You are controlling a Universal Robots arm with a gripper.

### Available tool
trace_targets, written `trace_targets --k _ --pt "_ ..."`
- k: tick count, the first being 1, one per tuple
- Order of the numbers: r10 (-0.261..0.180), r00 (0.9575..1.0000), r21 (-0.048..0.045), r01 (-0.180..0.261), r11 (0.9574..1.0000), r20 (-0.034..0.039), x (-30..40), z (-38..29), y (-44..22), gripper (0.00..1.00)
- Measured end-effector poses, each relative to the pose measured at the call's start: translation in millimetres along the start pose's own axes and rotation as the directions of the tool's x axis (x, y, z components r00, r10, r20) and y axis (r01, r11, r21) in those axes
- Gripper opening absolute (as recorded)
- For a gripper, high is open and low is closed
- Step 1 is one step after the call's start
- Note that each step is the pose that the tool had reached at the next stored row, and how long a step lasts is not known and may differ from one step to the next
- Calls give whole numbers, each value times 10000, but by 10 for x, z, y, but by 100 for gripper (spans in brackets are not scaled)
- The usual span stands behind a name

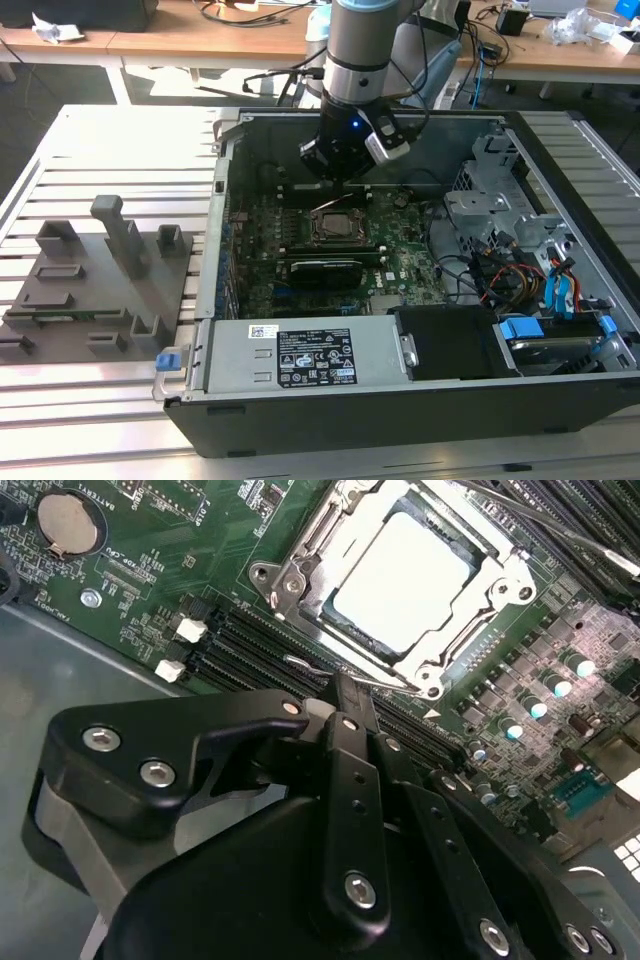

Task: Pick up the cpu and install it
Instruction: 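Install the first cpu locking lever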

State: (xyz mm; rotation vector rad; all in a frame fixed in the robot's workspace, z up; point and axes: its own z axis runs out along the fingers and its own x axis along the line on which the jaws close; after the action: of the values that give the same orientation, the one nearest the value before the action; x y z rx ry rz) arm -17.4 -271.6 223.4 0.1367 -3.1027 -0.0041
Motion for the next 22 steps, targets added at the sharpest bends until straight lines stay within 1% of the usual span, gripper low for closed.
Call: trace_targets --k 1,3,7,11,17,18,19,22 --pt "8 10000 -1 -8 10000 0 -10 25 -1 11" --pt "17 10000 0 -17 10000 -3 -30 52 -3 11" --pt "17 10000 -2 -17 10000 -14 -100 91 -10 11" --pt "17 10000 -3 -17 10000 -25 -164 164 -24 11" --pt "17 10000 1 -17 10000 -29 -195 212 -43 11" --pt "16 10000 29 -16 10000 -27 -193 205 -54 11" --pt "15 10000 -9 -15 10000 -23 -196 216 -49 11" --pt "18 10000 -5 -18 10000 -25 -196 214 -51 11"
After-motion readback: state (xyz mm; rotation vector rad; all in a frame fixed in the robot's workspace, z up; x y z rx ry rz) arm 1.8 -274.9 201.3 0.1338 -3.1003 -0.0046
